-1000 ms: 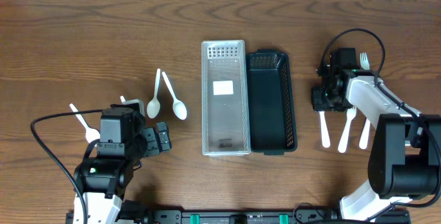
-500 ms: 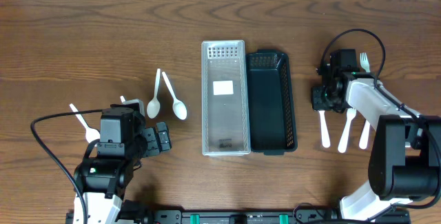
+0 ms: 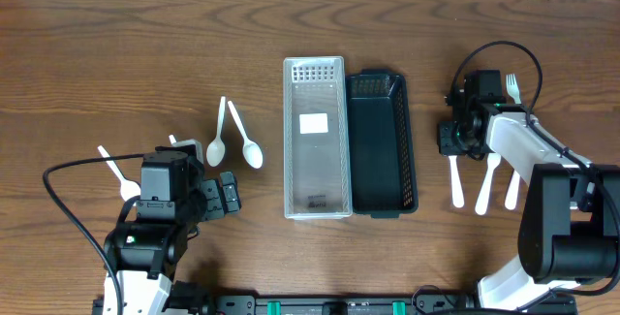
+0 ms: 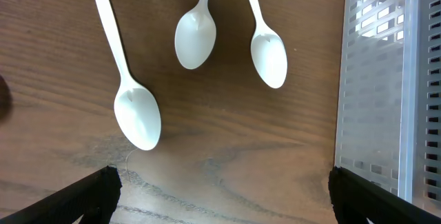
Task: Pack container
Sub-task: 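Carry the spoon left and drop it into the dark green basket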
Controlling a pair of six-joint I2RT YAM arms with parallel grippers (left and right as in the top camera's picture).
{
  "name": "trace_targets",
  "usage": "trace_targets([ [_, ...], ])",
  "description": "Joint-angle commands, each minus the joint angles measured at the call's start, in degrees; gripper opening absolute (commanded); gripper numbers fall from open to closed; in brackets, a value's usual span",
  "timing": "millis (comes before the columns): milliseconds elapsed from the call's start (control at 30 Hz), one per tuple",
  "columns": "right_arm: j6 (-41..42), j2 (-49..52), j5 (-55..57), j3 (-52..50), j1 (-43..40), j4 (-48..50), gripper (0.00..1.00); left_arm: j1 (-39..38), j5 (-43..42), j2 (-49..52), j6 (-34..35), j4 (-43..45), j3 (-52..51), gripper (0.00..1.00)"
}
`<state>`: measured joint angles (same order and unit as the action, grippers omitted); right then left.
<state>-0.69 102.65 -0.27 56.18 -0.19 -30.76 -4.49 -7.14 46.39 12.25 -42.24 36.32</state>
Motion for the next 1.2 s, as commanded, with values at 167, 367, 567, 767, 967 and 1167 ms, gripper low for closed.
trace_targets([
  [167,1.5,0.5,-0.2,-0.7,0.7,-1.6,0.12,0.3,0.0,-0.2,0.8,-0.1,1.1,0.98],
  [367,5.0,-5.8,-0.2,4.7,1.6,-6.7,0.07,0.3,0.0,-0.2,0.8,-0.1,1.1,0.98],
  [567,10.7,-15.5,-0.2,12.4,5.9,-12.7,0.05,0.3,0.0,-0.2,0.8,-0.1,1.1,0.98],
  [767,19.5,-20.3,-0.2,14.5,14.9,-13.5,0.05,0.3,0.0,-0.1,0.8,-0.1,1.1,0.98],
  [967,25.3,-15.4,0.1,13.9,22.3,-13.6,0.05,0.3,0.0,-0.1,0.7,-0.1,1.1,0.98],
  [1167,26.3,-6.2,0.1,13.9,24.6,-12.7,0.06,0.3,0.0,-0.1,0.8,-0.1,1.1,0.98],
])
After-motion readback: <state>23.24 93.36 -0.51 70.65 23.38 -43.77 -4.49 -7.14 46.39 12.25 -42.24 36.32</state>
